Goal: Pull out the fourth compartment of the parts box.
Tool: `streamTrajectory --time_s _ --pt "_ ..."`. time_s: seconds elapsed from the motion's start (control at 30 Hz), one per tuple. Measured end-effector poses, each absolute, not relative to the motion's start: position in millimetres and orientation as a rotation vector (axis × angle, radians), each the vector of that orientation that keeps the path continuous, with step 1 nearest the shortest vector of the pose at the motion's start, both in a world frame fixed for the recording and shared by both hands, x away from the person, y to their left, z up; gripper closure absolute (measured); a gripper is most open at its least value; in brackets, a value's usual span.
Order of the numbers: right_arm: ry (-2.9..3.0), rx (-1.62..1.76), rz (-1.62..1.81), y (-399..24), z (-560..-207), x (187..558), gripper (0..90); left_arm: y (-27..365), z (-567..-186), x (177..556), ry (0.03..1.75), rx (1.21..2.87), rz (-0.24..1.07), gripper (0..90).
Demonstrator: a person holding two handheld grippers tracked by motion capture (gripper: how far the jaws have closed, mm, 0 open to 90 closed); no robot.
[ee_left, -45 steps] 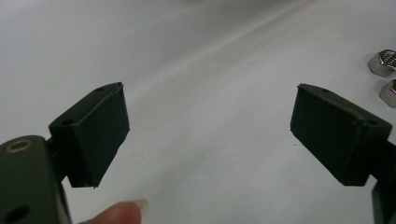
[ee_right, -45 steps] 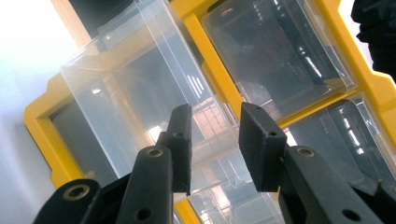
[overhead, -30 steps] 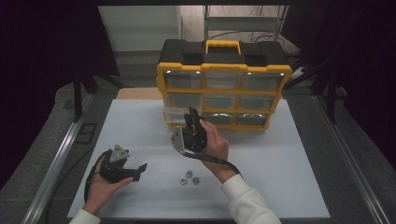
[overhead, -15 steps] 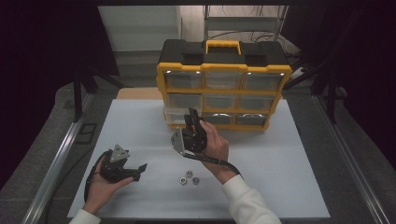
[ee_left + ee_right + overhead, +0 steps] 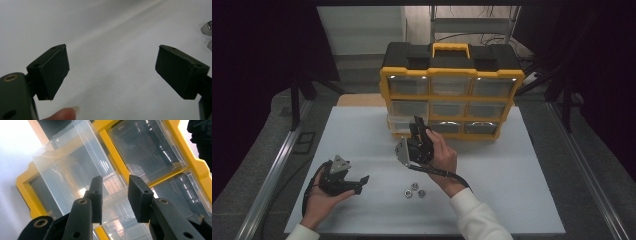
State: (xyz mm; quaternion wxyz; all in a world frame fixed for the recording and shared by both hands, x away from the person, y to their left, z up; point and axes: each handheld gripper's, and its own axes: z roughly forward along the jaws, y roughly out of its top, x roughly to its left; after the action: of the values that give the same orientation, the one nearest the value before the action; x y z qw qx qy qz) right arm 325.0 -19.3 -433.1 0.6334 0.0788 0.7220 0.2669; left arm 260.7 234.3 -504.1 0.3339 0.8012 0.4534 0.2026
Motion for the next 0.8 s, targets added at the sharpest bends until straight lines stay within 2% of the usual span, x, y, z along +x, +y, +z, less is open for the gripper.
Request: streamTrajectory --time_s 0.8 --pt "1.65 0.188 0.623 -20.5 -433.6 321.6 65.8 234.3 -504.2 261.0 1.184 2.093 0.529 12.6"
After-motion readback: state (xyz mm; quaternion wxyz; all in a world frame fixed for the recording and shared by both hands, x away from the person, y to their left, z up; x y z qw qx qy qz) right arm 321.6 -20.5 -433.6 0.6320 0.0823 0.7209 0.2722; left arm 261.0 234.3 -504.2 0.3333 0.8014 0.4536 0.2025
